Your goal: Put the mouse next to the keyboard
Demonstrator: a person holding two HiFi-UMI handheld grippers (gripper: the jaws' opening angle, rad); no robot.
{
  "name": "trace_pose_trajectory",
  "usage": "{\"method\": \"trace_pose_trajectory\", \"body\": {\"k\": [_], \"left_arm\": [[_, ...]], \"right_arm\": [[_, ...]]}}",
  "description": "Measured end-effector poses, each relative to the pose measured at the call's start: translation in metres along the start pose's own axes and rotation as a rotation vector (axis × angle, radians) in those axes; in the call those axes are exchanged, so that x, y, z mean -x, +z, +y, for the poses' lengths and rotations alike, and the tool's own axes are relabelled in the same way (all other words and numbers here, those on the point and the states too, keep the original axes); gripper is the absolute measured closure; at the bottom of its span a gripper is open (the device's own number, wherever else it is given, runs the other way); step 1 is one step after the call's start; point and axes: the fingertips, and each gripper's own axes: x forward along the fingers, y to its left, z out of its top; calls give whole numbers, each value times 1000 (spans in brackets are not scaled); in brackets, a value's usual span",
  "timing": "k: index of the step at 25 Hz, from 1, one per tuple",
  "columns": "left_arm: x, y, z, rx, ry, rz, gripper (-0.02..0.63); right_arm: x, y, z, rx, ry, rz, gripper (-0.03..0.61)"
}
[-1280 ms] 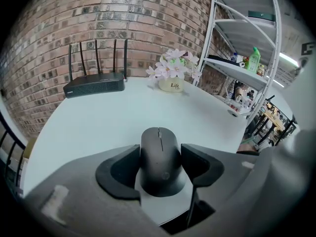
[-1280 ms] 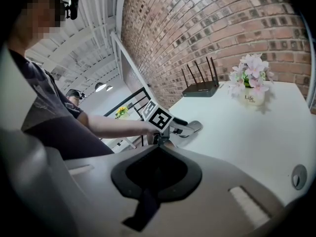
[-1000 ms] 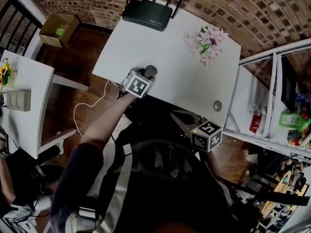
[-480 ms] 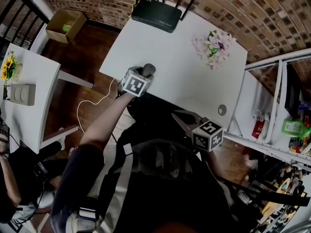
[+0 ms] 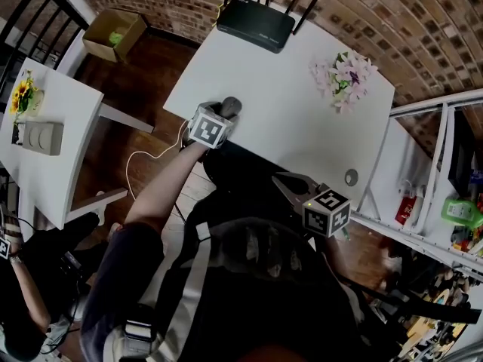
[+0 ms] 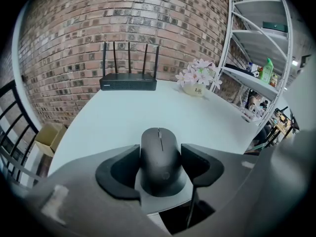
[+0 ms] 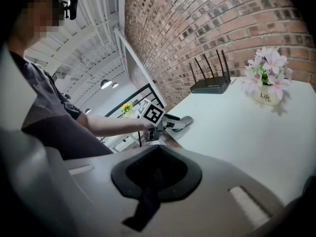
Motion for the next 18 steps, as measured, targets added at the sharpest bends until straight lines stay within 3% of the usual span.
{"method": "trace_pose_trajectory", "body": {"k": [18], "left_arm": [[29, -21, 71, 106, 104, 16, 344]], "right_arm": [[-7, 1, 0, -28, 50, 22, 574]]}}
